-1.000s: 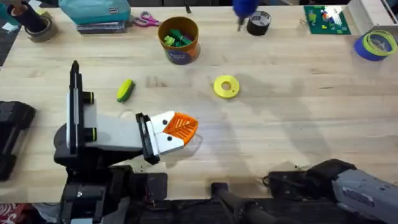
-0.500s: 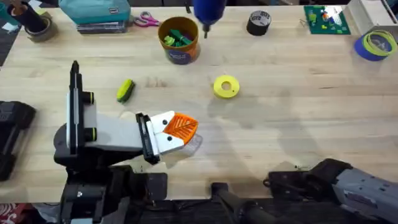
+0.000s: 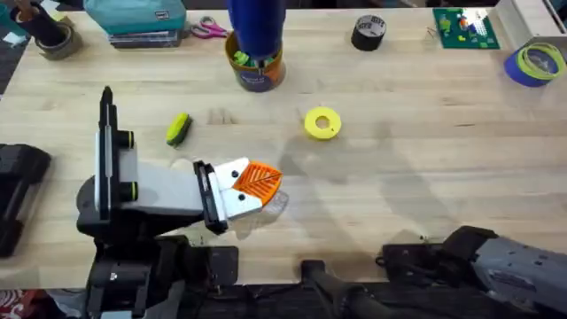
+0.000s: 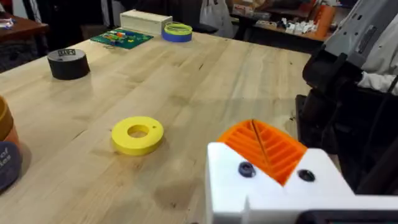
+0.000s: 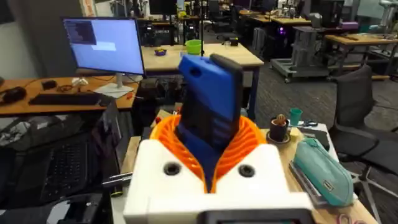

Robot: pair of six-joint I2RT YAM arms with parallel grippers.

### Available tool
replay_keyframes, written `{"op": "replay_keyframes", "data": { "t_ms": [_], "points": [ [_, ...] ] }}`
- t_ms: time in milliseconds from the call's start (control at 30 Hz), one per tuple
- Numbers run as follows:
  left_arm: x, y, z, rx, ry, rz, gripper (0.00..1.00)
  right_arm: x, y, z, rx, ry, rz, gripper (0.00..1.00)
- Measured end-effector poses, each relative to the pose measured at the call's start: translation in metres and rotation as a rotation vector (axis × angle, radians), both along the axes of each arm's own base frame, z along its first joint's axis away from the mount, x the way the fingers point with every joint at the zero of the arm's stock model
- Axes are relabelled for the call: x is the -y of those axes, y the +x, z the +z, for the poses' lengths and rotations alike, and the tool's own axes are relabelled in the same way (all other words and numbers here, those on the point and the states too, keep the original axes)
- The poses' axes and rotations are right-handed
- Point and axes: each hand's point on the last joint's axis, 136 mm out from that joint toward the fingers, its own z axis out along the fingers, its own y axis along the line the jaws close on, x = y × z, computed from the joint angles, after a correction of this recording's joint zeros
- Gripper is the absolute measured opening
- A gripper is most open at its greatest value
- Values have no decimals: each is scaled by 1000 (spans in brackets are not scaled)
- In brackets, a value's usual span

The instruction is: Pick up the gripper from the table and insert it into the empty holder that is missing its gripper. Then pick up a screw, insert it into the mounting hole, and use the screwdriver to tighten it. Finally, clean up the table by picking up the vegetable and placing it into the bucket.

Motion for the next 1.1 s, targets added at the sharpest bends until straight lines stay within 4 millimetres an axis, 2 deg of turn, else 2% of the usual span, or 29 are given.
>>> {"op": "replay_keyframes", "data": {
  "t_ms": [467, 733, 1100],
  "points": [
    [0, 0, 0, 0, 0, 0, 4, -2, -4, 2, 10, 5, 14, 25],
    [0, 0, 0, 0, 0, 0, 4, -17, -29, 1, 56, 9, 101, 25],
    [0, 0, 0, 0, 0, 0, 4, -27, -35, -29, 81, 37, 144, 25]
  ]
}}
